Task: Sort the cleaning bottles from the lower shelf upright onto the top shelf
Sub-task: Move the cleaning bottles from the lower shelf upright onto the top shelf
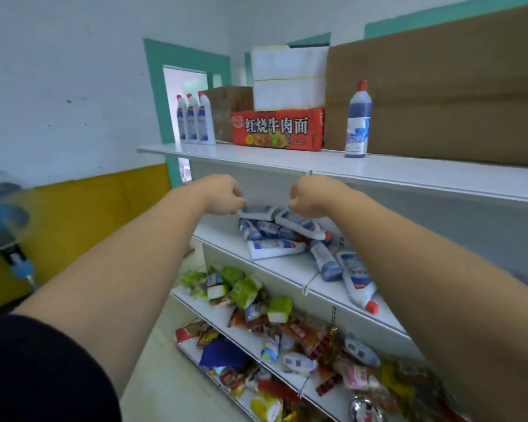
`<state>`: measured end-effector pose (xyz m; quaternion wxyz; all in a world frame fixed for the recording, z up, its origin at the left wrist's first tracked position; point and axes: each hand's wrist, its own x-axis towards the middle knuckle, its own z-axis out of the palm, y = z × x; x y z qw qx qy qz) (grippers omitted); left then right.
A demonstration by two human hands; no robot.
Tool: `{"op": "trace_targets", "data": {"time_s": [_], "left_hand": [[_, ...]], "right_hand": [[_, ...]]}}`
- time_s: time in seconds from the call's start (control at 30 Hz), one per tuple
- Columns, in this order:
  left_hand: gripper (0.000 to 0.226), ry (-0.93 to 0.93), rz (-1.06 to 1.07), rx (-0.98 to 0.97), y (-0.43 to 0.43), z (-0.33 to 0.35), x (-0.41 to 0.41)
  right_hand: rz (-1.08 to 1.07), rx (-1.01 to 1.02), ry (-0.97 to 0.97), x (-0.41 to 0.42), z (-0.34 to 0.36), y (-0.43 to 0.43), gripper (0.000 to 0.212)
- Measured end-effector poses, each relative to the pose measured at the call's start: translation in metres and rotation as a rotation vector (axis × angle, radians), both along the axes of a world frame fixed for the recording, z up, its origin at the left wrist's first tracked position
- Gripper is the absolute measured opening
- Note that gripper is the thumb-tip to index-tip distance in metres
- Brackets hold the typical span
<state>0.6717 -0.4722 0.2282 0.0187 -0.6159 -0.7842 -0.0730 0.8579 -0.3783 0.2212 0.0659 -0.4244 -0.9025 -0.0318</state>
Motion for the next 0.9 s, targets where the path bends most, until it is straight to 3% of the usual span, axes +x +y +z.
{"op": "trace_targets", "data": {"time_s": [0.2,0.4,0.9], "left_hand": [[0.041,-0.050,0.120,-0.001,-0.001,-0.023,-0.092],[0.042,-0.075,0.159,-0.012,0.056,-0.046,-0.165],[0.041,-0.096,-0.041,-0.156,0.236,-0.106,-0.270]], "right_hand": [[0.094,-0.029,-0.029,-0.096,-0.025,0.022,0.031],[0.107,-0.032,-0.058,-0.177,-0.062,0.086,0.030],[-0.049,-0.171,-0.078,-0.270,-0.108,0.218,0.005]]}}
